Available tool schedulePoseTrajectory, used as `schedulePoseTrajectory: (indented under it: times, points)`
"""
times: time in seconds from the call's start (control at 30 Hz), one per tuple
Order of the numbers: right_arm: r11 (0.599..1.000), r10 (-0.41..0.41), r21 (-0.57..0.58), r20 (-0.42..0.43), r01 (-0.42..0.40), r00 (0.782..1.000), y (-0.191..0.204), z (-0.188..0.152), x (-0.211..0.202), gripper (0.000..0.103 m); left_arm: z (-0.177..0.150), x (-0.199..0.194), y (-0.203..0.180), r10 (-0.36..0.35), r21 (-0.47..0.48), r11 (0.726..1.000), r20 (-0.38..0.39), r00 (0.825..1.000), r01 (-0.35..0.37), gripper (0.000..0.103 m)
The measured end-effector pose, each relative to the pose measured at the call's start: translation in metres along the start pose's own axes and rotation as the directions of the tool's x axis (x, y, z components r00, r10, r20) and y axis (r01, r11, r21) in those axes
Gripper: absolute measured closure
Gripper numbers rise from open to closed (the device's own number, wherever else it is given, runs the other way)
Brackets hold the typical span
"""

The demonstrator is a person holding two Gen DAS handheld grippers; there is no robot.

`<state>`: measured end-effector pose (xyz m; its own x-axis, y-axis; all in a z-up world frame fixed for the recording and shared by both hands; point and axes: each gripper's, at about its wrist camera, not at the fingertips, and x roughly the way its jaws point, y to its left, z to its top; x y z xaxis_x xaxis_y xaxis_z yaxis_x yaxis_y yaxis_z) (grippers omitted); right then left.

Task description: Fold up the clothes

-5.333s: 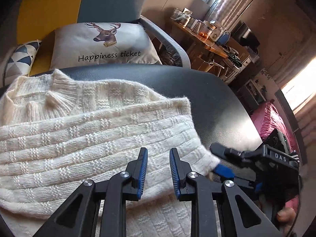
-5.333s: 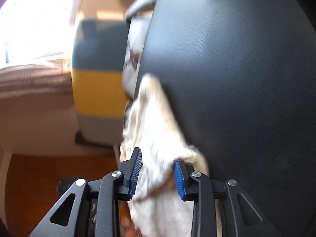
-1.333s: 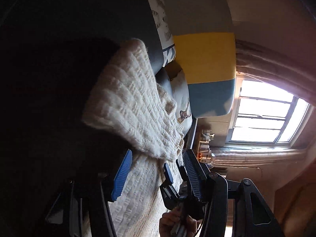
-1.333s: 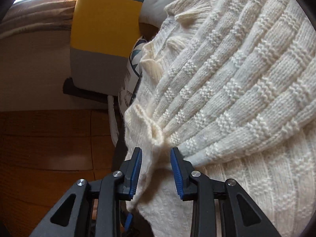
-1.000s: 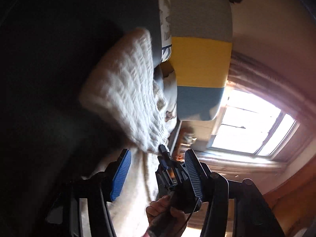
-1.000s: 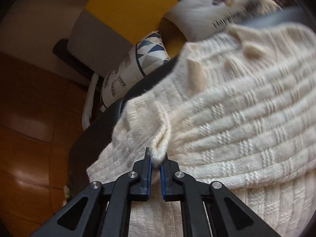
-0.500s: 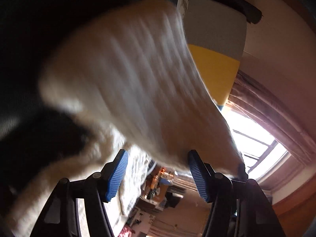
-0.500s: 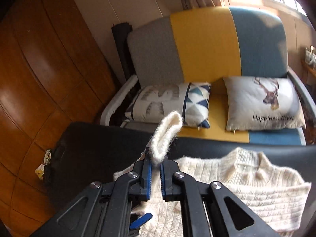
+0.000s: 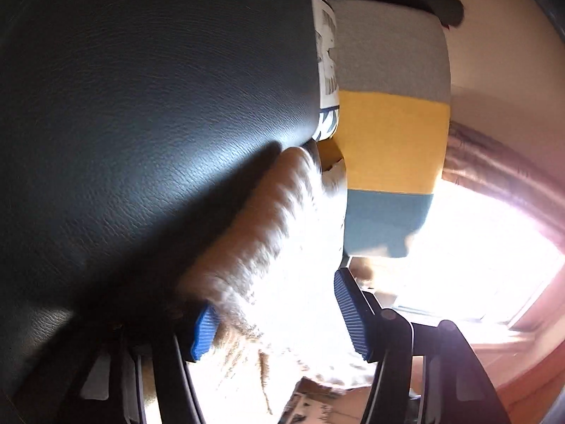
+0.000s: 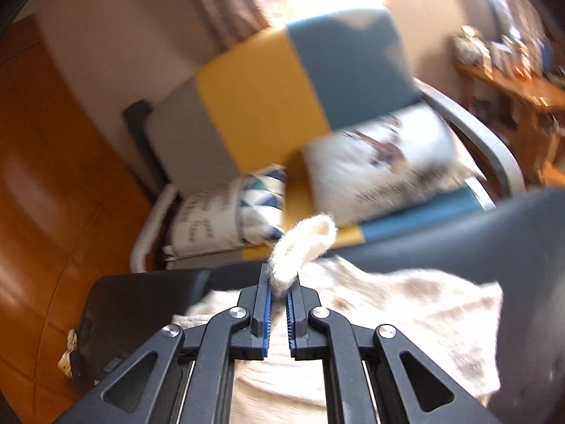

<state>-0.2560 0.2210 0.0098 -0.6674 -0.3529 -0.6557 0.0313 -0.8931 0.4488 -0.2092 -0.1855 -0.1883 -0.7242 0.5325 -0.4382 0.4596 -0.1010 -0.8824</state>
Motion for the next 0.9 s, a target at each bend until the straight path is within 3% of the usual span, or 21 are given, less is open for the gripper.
schedulePoseTrajectory:
  times: [0.17, 0.47, 0.6, 0.67, 0.8, 0.9]
  points:
    - [0.993, -0.011, 0.115, -0.043, 0.016, 0.999, -0.057, -0.035, 0.011, 0.097, -0.003, 0.010, -0.014, 0.054, 0.077, 0.996, -0.004, 0.999, -0.054, 0.069]
    - [0.952, -0.015, 0.303, -0.110, 0.048, 0.994, -0.154, -0.095, 0.028, 0.097, -0.014, 0.026, -0.049, 0.120, 0.260, 0.958, 0.003, 0.993, -0.116, 0.078]
    - [0.954, -0.051, 0.286, -0.126, 0.086, 0.991, -0.158, -0.103, 0.028, 0.097, -0.022, 0.030, -0.041, 0.238, 0.341, 0.910, 0.033, 0.971, -0.235, 0.084]
    - [0.952, -0.063, 0.293, -0.113, 0.094, 0.992, -0.160, -0.105, 0.027, 0.097, -0.023, 0.029, -0.030, 0.238, 0.329, 0.916, 0.020, 0.971, -0.232, 0.087]
    - [0.943, -0.079, 0.318, -0.069, 0.097, 0.995, -0.163, -0.108, 0.020, 0.097, -0.016, 0.023, -0.025, 0.167, 0.299, 0.943, -0.042, 0.985, -0.147, 0.087]
    - [0.946, -0.089, 0.305, -0.089, 0.113, 0.992, -0.161, -0.109, 0.023, 0.097, -0.006, 0.011, -0.014, 0.113, 0.223, 0.971, -0.086, 0.990, -0.092, 0.077]
